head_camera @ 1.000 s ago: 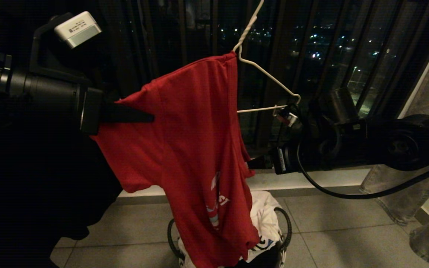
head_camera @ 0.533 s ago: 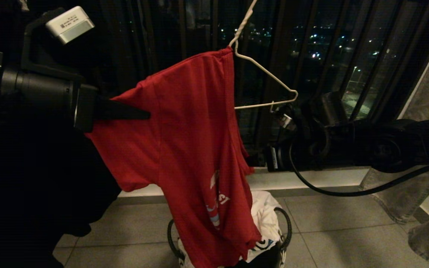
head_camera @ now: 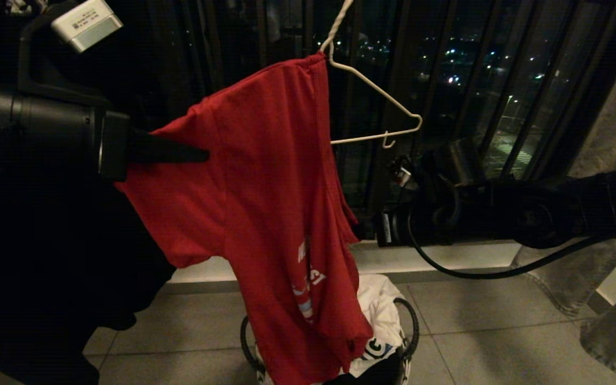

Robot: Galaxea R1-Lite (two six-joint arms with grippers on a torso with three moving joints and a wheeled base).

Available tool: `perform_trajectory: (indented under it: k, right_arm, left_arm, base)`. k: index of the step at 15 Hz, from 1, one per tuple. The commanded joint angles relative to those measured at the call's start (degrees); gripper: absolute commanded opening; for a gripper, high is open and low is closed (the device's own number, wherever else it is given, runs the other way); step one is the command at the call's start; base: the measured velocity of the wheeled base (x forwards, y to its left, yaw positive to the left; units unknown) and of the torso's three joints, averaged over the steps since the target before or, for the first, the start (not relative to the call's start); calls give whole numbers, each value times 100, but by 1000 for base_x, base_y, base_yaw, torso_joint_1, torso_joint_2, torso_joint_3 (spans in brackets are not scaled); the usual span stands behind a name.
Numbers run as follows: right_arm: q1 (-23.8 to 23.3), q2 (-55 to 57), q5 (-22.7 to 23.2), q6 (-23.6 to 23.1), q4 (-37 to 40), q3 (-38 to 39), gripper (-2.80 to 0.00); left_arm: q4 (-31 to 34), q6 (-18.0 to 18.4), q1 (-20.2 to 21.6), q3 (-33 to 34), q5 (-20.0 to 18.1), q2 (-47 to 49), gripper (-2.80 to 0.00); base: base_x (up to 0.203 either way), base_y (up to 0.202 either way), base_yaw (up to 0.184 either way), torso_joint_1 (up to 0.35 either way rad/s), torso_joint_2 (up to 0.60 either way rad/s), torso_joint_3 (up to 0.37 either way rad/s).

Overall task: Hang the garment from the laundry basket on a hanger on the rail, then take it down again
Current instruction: Hang the clothes on the clothes rack

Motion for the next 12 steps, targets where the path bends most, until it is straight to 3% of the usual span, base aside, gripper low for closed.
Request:
perform_trajectory:
  k: [1, 11, 12]
  right_arm:
    - [-50, 70, -23, 1, -21, -44, 0]
    - [-469, 77, -23, -8, -13, -299, 0]
    - [-483, 70, -23, -8, -13, -299, -280]
  left_arm:
    - [12, 1, 29, 11, -19, -7, -280]
    - [3, 1, 117, -14, -19, 2, -280]
    - [3, 1, 117, -15, -20, 0, -280]
  base:
    - [0, 0, 0, 0, 0, 0]
    - [0, 0, 0, 0, 0, 0]
    - [0, 0, 0, 0, 0, 0]
